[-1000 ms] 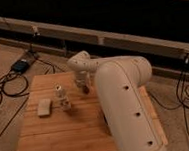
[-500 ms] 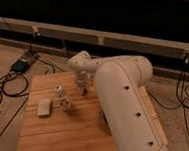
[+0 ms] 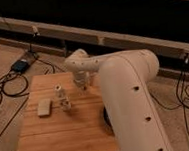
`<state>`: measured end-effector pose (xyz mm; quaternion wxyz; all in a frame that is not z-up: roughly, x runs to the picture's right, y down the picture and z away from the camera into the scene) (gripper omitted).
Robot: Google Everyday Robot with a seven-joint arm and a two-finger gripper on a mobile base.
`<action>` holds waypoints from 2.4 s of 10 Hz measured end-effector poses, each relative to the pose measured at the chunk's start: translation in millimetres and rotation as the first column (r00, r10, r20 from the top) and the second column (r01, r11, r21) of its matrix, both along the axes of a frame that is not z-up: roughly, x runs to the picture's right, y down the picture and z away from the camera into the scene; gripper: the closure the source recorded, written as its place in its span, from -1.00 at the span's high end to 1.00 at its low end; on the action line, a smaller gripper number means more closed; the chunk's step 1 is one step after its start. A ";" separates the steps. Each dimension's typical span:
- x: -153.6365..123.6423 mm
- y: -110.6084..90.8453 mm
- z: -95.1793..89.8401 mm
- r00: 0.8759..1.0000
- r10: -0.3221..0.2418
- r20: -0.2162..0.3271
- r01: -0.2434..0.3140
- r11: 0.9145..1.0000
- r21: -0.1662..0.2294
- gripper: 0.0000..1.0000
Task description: Place the pepper on the white sponge
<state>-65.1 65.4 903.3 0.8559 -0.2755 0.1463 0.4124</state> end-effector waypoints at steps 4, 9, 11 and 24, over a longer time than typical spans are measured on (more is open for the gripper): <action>8.4 11.7 -39.4 0.999 -0.043 0.003 0.043 0.998 0.040 -1.00; 12.2 38.2 -90.3 0.999 -0.020 0.035 0.018 0.997 0.079 -1.00; 9.7 51.8 -110.4 0.999 -0.015 0.050 0.011 0.996 0.088 -1.00; -127.6 141.8 -192.0 0.987 -0.135 0.083 0.126 0.987 0.101 -1.00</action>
